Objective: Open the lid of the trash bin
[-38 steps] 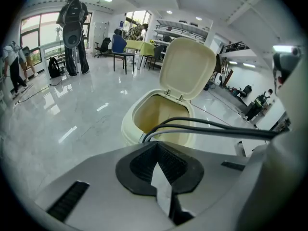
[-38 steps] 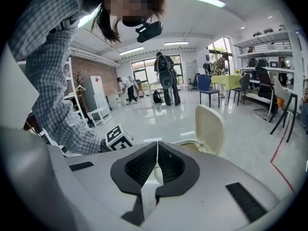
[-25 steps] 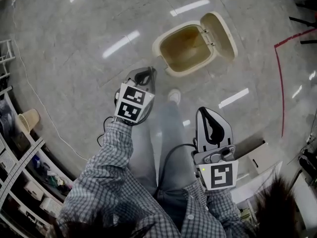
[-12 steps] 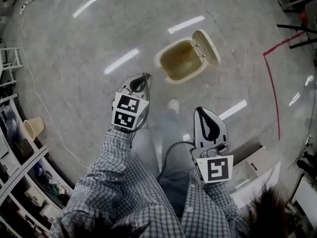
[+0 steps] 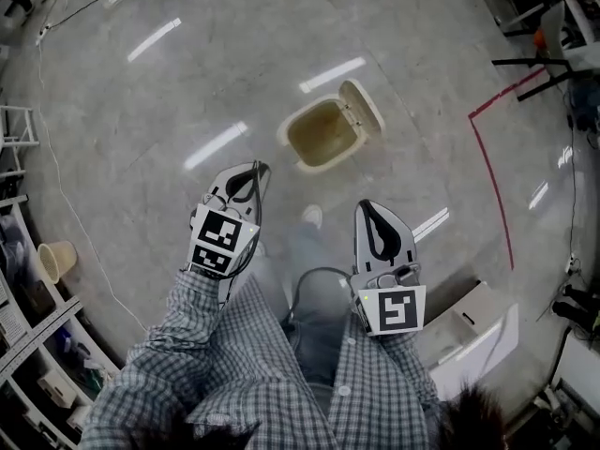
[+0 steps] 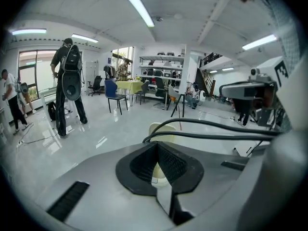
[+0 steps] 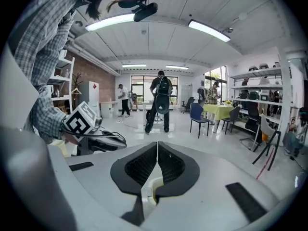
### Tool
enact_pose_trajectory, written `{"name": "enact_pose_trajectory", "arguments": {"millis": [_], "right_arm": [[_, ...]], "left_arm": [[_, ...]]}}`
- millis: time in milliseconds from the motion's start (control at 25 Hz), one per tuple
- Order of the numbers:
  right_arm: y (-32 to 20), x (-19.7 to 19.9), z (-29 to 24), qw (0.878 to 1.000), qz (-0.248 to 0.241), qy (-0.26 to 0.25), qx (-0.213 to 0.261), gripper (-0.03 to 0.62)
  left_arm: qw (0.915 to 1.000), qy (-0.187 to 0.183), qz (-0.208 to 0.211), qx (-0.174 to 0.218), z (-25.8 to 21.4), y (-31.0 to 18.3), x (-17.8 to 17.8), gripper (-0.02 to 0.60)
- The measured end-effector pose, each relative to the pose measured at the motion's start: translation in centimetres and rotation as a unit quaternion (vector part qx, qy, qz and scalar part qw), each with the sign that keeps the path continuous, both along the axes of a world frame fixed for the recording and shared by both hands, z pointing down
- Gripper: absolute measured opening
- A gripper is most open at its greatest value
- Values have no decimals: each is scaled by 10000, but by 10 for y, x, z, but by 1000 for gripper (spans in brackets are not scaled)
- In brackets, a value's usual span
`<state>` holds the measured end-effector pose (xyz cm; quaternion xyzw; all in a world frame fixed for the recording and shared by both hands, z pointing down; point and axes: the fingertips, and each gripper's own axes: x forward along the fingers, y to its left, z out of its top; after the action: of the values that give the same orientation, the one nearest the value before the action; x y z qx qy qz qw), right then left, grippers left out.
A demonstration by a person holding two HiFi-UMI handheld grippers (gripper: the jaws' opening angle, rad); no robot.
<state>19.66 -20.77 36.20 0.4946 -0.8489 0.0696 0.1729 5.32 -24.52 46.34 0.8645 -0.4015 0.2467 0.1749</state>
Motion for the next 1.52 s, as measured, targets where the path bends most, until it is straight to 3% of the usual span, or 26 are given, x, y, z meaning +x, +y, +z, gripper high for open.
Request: {"name": "enact_pose_trajectory", "arguments": {"millis": [240, 720, 1200, 1520], "right_arm": [[5, 3, -27, 9997, 225, 119, 49, 23], [9, -29, -76, 9977, -19, -15, 677, 23], [12, -43, -102, 9948, -103, 25, 1011, 23], [14, -48, -105, 9941, -150, 126, 1070, 23]], "left_arm": [[9990, 122, 188, 388, -56, 10, -4, 6], [9927, 142, 661, 998, -138, 36, -19, 6], [9871, -47, 886, 1333, -166, 59, -27, 6], [9862, 110, 837, 1428, -175, 58, -26, 6]]}}
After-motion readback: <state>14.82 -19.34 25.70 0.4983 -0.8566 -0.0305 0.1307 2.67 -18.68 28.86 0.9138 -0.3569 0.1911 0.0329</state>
